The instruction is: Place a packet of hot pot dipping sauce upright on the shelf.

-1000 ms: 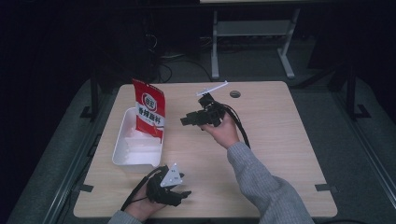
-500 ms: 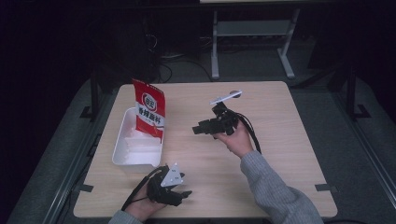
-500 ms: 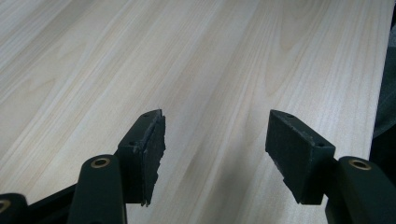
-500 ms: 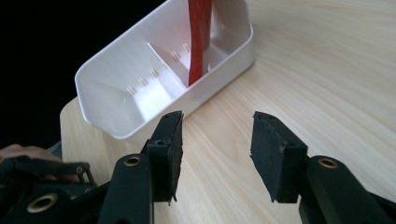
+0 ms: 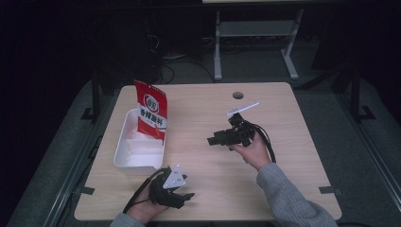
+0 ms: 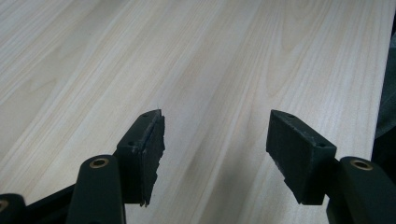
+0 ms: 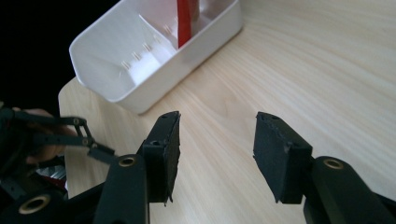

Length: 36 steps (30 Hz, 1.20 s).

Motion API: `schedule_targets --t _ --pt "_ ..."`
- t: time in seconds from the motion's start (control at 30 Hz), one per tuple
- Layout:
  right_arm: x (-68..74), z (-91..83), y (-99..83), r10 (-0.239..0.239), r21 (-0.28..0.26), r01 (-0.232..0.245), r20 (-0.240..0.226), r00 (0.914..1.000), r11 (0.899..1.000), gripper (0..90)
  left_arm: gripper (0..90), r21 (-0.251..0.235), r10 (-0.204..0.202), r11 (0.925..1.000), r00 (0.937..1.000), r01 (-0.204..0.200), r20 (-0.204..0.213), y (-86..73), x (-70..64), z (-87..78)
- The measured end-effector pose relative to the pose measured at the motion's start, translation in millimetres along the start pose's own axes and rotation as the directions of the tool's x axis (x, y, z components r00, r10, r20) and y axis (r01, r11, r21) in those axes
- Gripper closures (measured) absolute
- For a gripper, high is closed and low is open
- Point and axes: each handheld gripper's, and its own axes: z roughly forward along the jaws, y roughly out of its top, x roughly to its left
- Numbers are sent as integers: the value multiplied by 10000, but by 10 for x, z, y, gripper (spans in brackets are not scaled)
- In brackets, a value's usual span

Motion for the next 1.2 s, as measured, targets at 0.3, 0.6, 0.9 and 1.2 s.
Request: schedule_targets --t 0.3,0.6,0.9,1.2 --pt "-40 -126 -176 137 -41 -137 -10 9999 9999 488 359 -14 -61 10000 10000 61 28 -3 13 -1" --pt "-69 -243 -375 330 -26 -330 -48 9994 9995 480 357 -6 -100 10000 9999 100 70 -1 17 -4" --pt "-80 -335 -561 456 3 -456 -31 9990 9990 479 354 -45 -158 9999 9998 158 77 2 23 -7" --pt "-98 -439 -731 587 -27 -587 14 9983 9983 477 345 -72 -163 9998 9998 163 82 11 27 0"
